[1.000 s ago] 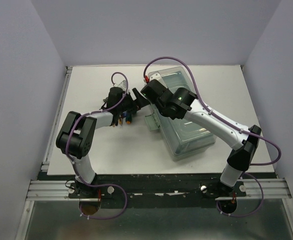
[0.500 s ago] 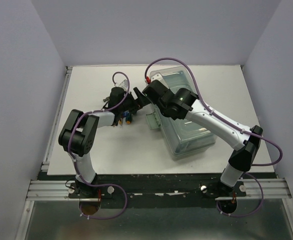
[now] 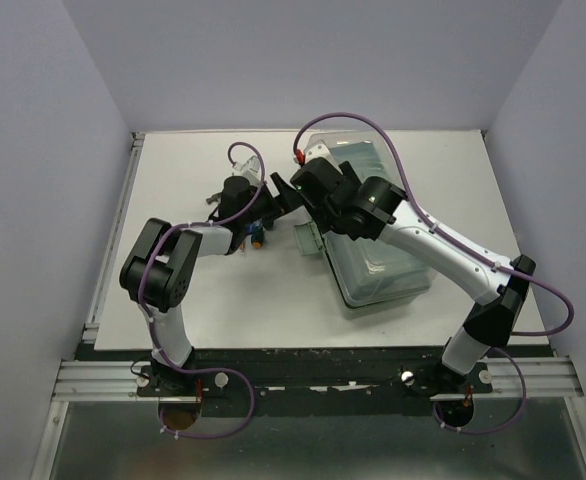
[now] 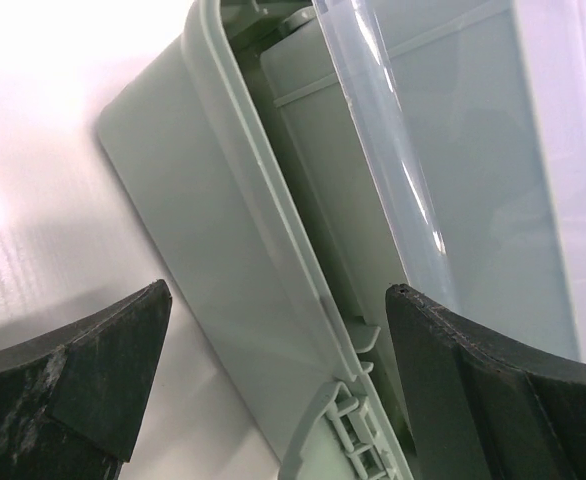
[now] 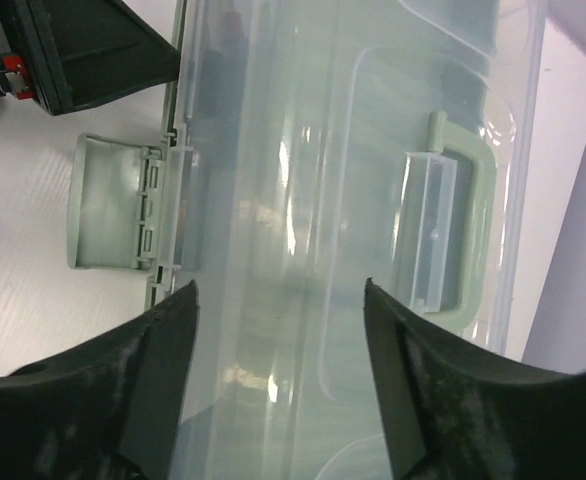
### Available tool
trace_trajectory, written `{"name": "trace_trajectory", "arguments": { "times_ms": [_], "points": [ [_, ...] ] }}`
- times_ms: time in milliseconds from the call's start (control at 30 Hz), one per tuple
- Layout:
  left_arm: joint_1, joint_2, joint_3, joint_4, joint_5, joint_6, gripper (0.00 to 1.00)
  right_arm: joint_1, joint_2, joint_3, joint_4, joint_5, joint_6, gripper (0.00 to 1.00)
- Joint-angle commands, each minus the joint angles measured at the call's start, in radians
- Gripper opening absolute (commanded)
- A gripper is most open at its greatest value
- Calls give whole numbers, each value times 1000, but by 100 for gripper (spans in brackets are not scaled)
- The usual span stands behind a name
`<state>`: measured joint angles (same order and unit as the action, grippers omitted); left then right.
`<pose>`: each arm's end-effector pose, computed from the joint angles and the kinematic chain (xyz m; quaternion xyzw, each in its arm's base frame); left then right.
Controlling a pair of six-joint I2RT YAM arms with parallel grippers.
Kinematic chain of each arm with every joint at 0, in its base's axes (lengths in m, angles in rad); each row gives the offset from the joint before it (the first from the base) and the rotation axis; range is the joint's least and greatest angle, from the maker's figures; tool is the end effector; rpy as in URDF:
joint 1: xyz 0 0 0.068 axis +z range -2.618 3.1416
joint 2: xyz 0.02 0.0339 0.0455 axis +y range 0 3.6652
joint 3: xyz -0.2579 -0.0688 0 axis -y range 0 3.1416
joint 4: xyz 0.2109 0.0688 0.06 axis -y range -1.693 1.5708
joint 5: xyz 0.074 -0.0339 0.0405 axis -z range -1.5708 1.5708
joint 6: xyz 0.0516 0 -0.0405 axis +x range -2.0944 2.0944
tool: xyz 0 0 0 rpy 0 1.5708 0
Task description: Pack the tool kit
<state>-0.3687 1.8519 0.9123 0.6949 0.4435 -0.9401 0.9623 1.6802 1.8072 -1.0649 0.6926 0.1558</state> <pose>0.3478 -0.1581 0.1972 -0.0868 0.7758 -0.5030 0.3709 0.2083 0.2413 0.3644 -0.2536 0.8637 -0.1182 0.4192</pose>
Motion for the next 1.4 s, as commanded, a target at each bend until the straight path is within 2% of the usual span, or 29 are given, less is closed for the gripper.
{"name": "trace_trajectory", "arguments": {
  "times_ms": [0, 167, 500, 667, 867, 967, 1100, 1167, 1233, 1367],
  "points": [
    [-18, -13, 36, 104, 61, -9, 99, 6, -17, -5, 10, 24, -24, 82],
    [-26, -10, 65, 107, 81, -2, 99, 27, 18, -3, -1, 83, -61, 100],
    [-35, -2, 109, 91, 106, 14, 99, 104, 108, 14, 8, 309, -177, 100],
    [-38, -3, 129, 74, 110, 21, 99, 115, 122, 29, -7, 373, -182, 100],
    [-42, -6, 135, 63, 110, 24, 99, 153, 96, -65, 137, 450, -324, 100],
    [-42, -5, 142, 60, 112, 27, 99, 162, 98, -66, 143, 484, -341, 100],
    [-45, -2, 148, 57, 113, 30, 99, 177, 64, -130, 248, 463, -433, 100],
    [-45, 1, 151, 57, 116, 30, 99, 191, 47, -160, 281, 397, -455, 97],
    [-47, 3, 154, 55, 118, 34, 99, 199, 38, -161, 278, 311, -449, 85],
    [-47, 4, 158, 54, 121, 35, 99, 201, 38, -144, 232, 161, -404, 73]
  ]
}}
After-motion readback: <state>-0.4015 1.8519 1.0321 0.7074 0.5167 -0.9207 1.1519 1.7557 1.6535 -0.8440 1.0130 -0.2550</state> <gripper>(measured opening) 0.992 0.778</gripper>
